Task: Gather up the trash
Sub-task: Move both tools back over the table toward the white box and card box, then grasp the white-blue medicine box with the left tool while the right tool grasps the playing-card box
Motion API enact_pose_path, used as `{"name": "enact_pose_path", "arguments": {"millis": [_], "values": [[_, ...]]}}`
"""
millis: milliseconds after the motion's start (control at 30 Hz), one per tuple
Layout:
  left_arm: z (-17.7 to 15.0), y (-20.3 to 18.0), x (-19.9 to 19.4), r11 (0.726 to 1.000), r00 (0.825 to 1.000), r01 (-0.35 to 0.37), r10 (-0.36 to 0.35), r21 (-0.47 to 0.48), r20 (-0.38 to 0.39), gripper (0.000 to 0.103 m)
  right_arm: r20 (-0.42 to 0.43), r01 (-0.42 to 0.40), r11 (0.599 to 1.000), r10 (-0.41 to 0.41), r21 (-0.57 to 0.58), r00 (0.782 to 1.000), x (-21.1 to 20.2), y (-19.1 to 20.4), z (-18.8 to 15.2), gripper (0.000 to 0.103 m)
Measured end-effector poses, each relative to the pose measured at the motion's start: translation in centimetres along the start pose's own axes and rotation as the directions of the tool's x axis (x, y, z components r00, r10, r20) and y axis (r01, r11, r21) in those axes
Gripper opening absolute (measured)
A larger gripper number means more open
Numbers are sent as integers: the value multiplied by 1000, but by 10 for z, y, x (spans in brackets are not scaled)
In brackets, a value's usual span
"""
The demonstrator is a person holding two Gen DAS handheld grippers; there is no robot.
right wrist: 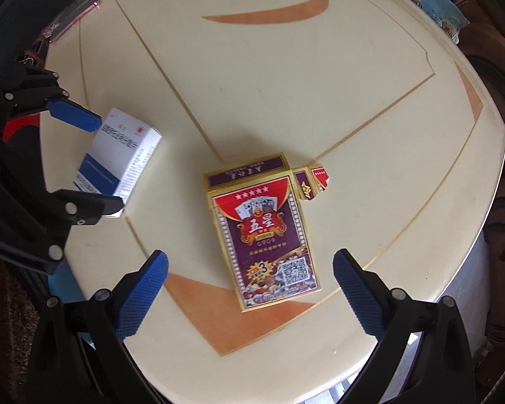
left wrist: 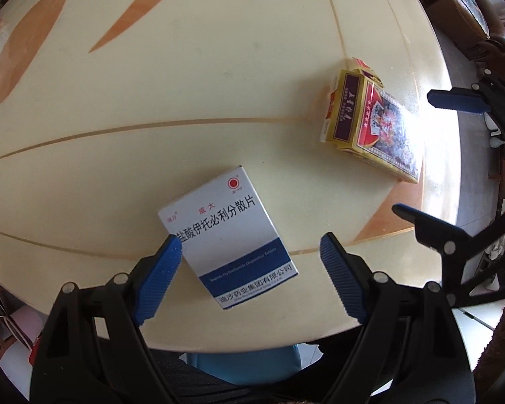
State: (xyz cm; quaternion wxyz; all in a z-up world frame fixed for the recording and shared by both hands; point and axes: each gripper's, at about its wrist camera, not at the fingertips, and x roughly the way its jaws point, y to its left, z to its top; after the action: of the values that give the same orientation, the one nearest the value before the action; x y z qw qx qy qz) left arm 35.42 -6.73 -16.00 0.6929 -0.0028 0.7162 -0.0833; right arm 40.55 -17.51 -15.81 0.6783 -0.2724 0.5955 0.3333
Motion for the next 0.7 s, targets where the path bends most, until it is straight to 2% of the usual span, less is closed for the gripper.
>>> {"name": "enact_pose_path", "arguments": {"millis": [133,200,267,367,600,700], "values": [[4,-2,1,1000,1000,-21,21,4,14,83,-16,0,1000,0,-3,1000,15,-3,1,96],[3,0,0,1000,1000,-9,9,-13,17,83,-17,1,1000,-1,0,1000,21,-3,3,96],[2,5,-2,999,999,34,-33,-40,24,83,-27,-10,1000,10,0,1000,27,-3,3,96],[3,16,-4,999,999,26,-25,-46,32,83,-34,-9,1000,8,-11,999,34,-1,4,96],[2,20,20,996,999,26,-29,-84,-43,83,-21,-10,1000,9,-15,1000,35,5,10,96],[4,19,23,996,998,35,-39,-82,-43,86,-13,22,999,-23,-31,1000,36,9,11,96]]}}
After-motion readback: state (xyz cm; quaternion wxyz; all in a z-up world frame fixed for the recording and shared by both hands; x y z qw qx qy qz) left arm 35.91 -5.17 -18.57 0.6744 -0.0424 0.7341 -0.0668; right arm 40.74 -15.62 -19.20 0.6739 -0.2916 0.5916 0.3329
